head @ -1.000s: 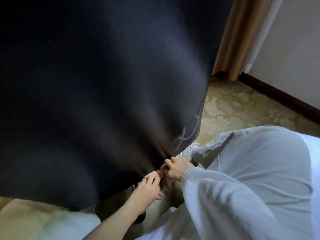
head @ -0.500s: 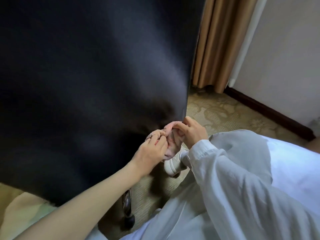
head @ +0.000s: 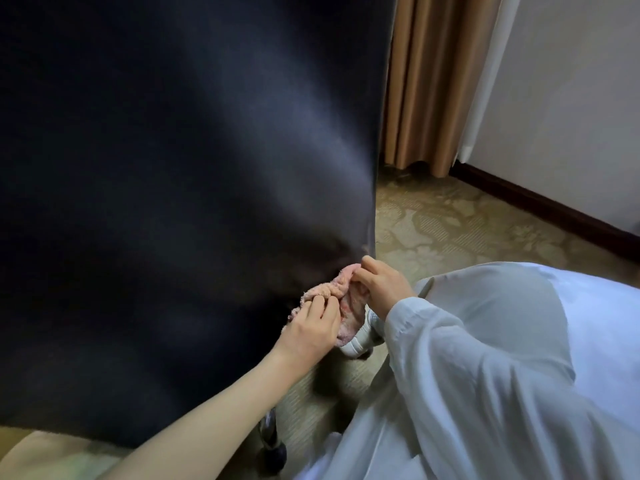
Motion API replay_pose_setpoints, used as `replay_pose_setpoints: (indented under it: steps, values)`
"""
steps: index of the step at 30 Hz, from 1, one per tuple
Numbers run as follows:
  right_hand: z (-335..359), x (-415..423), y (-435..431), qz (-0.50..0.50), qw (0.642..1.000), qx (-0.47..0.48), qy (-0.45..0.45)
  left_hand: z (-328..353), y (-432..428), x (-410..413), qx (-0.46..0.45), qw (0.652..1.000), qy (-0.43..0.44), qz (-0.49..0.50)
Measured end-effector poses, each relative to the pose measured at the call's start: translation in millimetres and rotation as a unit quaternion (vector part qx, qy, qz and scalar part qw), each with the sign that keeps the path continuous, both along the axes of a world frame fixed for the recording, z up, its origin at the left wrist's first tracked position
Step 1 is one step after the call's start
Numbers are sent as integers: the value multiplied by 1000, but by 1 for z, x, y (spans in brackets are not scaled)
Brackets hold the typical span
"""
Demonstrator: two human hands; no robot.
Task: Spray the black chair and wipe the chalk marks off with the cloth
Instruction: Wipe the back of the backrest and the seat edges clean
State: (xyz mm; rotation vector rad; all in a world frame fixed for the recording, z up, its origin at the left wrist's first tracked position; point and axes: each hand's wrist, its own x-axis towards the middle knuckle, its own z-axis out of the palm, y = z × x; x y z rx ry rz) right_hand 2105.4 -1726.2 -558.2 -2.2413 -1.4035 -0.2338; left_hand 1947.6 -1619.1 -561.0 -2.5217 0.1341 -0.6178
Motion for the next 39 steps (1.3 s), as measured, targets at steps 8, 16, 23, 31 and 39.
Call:
replay_pose_setpoints:
  steps: [8, 16, 23, 31, 39]
  values:
    - [-49, 2, 6, 12, 992, -116, 54, -48, -9, 4, -62, 990, 113, 50]
    - [-61, 2, 8, -10, 982, -153, 106, -64, -16, 15, -48, 975, 175, 127]
    - [-40, 10, 3, -53, 992, -60, 93, -36, -16, 27, 5, 977, 190, 96]
    - [68, 72, -2, -95, 968, 228, 33, 79, -17, 103, -53, 996, 8, 68]
    - [50, 94, 20, -73, 949, 291, 94, 61, -14, 119, -29, 997, -19, 76]
